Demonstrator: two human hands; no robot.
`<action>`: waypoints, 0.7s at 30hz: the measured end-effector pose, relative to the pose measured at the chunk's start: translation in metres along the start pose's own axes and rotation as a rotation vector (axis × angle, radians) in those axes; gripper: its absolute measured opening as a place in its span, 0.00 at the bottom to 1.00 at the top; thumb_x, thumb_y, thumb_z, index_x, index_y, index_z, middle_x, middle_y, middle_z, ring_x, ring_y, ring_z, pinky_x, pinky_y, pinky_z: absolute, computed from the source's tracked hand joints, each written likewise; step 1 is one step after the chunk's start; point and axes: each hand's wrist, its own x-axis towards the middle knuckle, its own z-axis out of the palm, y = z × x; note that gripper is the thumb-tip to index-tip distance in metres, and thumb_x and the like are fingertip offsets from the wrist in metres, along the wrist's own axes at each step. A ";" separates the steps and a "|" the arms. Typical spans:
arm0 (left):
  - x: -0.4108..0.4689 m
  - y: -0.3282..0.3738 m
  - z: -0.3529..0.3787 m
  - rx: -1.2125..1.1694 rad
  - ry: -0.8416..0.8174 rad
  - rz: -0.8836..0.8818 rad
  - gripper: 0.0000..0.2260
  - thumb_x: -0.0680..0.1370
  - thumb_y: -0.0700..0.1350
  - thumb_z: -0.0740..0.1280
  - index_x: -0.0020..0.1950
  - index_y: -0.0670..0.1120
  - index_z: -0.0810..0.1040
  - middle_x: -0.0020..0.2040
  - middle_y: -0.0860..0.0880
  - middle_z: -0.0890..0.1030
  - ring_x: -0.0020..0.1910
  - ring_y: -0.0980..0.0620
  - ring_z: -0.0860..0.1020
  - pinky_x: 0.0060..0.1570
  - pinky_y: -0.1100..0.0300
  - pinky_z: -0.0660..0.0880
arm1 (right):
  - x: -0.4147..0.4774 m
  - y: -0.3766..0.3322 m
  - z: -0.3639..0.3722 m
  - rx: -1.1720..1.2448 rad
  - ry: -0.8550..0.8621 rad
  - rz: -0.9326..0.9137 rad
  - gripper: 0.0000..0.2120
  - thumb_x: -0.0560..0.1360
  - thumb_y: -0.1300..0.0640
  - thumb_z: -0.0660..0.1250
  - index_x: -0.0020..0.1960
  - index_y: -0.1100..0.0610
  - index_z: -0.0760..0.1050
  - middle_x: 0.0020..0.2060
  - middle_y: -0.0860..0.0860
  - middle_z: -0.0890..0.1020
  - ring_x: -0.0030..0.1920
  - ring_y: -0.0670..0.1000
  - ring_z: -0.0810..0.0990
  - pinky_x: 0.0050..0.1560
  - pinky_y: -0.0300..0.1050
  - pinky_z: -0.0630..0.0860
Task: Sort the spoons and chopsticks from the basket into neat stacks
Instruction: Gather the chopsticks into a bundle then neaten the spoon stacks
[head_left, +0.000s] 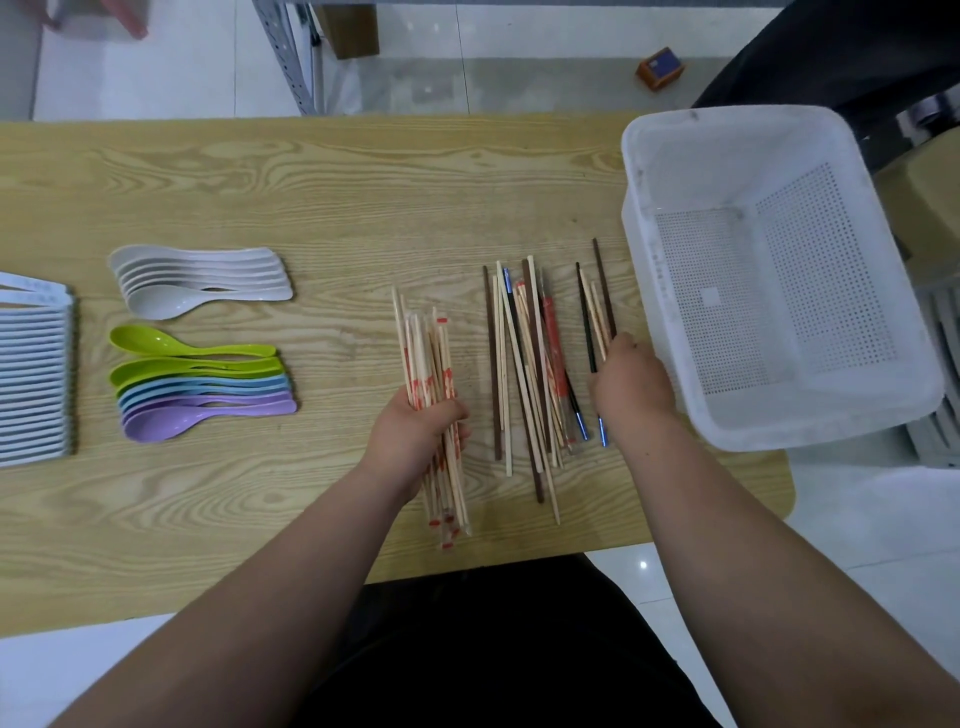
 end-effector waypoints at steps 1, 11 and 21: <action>0.000 0.001 -0.001 -0.006 0.008 0.004 0.06 0.75 0.34 0.71 0.49 0.42 0.78 0.38 0.43 0.80 0.32 0.49 0.81 0.35 0.56 0.79 | 0.000 0.001 0.000 0.001 -0.003 0.002 0.14 0.78 0.64 0.64 0.63 0.62 0.70 0.54 0.60 0.77 0.51 0.60 0.78 0.42 0.47 0.70; -0.003 0.005 -0.014 -0.028 0.015 -0.002 0.12 0.71 0.39 0.74 0.52 0.40 0.79 0.42 0.41 0.82 0.37 0.45 0.83 0.42 0.51 0.80 | -0.001 -0.001 -0.006 0.015 -0.069 0.030 0.10 0.78 0.64 0.63 0.59 0.62 0.73 0.50 0.59 0.79 0.47 0.59 0.79 0.41 0.46 0.72; -0.012 0.017 -0.017 -0.059 -0.043 -0.009 0.08 0.74 0.35 0.71 0.51 0.41 0.76 0.40 0.41 0.79 0.34 0.47 0.80 0.37 0.54 0.78 | -0.031 -0.007 -0.034 0.299 -0.052 0.043 0.06 0.77 0.57 0.69 0.53 0.57 0.76 0.43 0.53 0.82 0.39 0.53 0.79 0.35 0.43 0.72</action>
